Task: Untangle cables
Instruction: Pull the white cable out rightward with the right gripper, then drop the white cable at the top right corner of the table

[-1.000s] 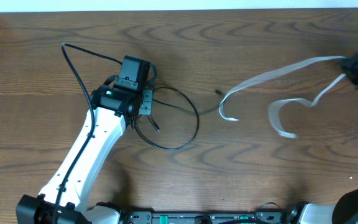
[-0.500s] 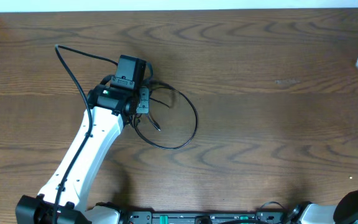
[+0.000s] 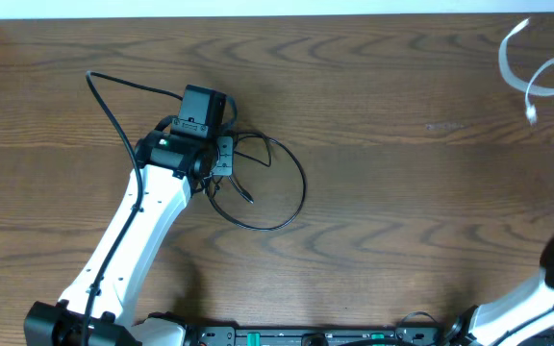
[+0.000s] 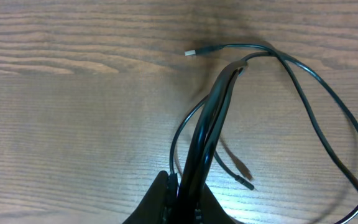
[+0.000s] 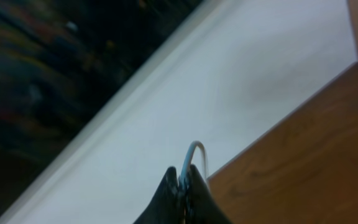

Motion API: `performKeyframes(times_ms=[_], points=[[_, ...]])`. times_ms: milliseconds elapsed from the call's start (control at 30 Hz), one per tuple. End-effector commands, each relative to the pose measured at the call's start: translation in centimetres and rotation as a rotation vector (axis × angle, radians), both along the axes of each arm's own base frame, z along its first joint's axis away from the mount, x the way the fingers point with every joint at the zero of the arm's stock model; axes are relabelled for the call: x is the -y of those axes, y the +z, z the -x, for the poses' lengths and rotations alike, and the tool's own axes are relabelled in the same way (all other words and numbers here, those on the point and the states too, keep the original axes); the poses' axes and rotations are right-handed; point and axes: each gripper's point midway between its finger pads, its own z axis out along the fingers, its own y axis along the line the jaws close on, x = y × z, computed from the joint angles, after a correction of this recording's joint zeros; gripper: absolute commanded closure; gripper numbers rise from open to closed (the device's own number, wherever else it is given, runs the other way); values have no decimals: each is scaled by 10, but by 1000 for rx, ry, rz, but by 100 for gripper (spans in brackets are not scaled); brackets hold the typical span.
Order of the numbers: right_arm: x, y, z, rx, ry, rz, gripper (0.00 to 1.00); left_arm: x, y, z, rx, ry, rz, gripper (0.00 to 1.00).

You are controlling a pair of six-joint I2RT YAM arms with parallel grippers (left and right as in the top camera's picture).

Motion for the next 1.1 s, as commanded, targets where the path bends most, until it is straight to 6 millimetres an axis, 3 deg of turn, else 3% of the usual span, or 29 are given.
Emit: performKeyframes(times_ms=[0,233,533,600,633,667,700,733,867,967,1067], points=[[26,-33,-34,-79,-70,89,99,4,3,0,2,6,33,92],[59,-111,-68,-244,-190,146,99,9,2,1,-6,-6,60,92],[83,-239,-111,-397,-177,124,98,13,2,2,-12,-17,83,92],[86,-266,-116,-430,-168,119,83,13,2,2,-12,-17,83,92],[86,-281,-117,-455,-158,122,64,13,2,2,-13,-17,83,92],[86,-291,-117,-474,-149,125,28,13,1,2,-14,-17,83,92],[86,-301,-117,-495,-143,122,1,13,1,2,-14,-17,83,92],[87,-308,-115,-512,-146,119,1,13,1,2,-14,-17,83,92],[92,-306,-108,-533,-192,120,1,13,1,2,-13,-17,83,92],[87,-281,-107,-495,-178,120,1,13,1,2,-13,-17,83,92],[62,-240,-104,-432,-85,87,1,15,2,2,-12,-21,90,93]])
